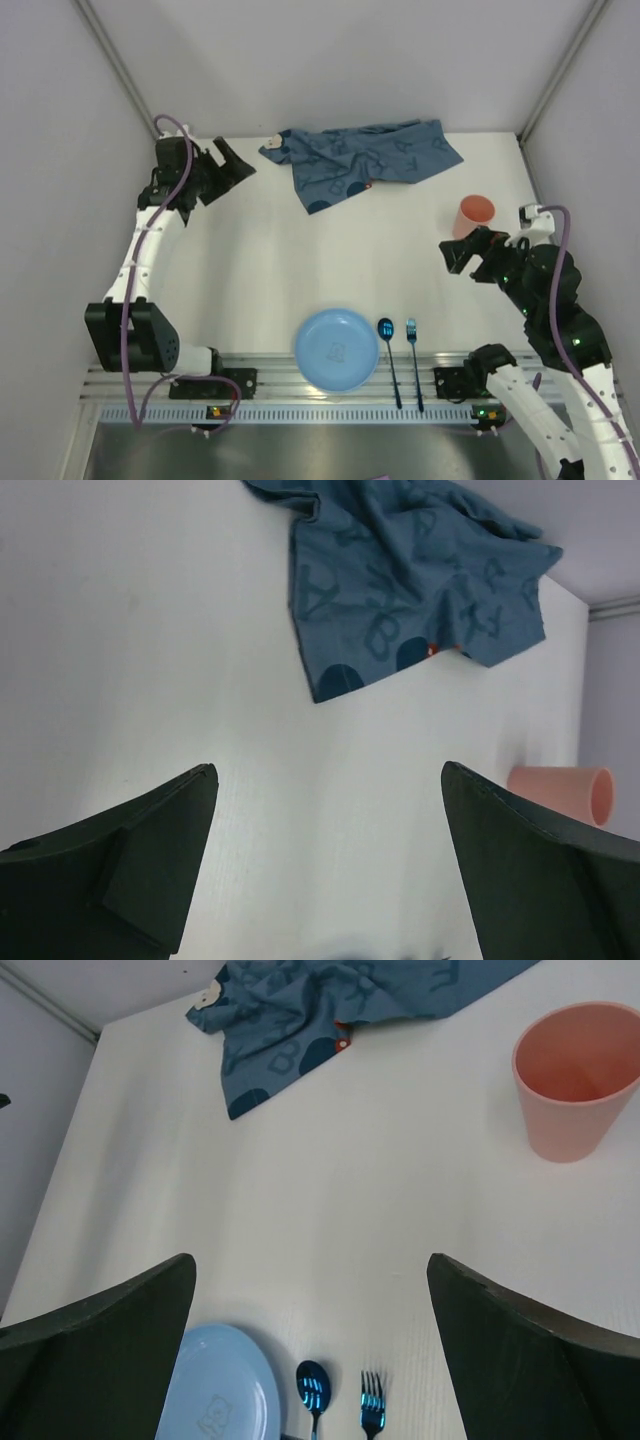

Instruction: Set the dinner table for one person

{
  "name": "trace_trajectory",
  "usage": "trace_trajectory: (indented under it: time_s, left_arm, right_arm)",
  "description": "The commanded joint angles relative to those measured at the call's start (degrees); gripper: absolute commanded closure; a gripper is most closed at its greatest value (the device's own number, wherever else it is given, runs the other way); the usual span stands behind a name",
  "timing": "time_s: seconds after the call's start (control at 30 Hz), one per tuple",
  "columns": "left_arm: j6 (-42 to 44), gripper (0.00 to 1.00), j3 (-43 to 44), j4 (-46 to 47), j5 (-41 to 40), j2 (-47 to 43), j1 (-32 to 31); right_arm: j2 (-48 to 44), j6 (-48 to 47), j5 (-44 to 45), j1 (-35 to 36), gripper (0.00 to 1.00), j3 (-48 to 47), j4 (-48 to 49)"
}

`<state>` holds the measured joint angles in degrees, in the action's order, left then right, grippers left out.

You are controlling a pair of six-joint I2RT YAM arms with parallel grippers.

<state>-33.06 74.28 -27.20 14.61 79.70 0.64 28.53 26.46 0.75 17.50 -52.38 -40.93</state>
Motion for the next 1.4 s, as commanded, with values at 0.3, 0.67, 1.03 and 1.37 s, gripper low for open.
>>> trace_trajectory:
  time_s: [0.3, 0.67, 1.03, 1.37]
  left_arm:
    - [-7.7, 0.07, 13.6, 5.8, -2.9, 34.3, -15.5]
    - [-8.2, 0.23, 35.2, 2.7, -0.9, 57.1, -17.3]
    - [-5.2, 1.00, 37.5, 1.1, 1.4, 59.7, -17.8]
    - [6.2, 1.00, 15.2, -11.6, -12.2, 42.2, -10.6]
  right_arm:
    - [-3.5, -1.8, 13.3, 0.6, 0.00, -6.1, -10.0]
    - [1.9, -0.2, 19.3, 0.7, 0.00, -6.5, -11.7]
    - [8.0, -6.1, 19.8, 0.7, 0.00, -7.7, -8.6]
    - [10.4, -10.6, 13.8, 0.6, 0.00, -6.0, -4.9]
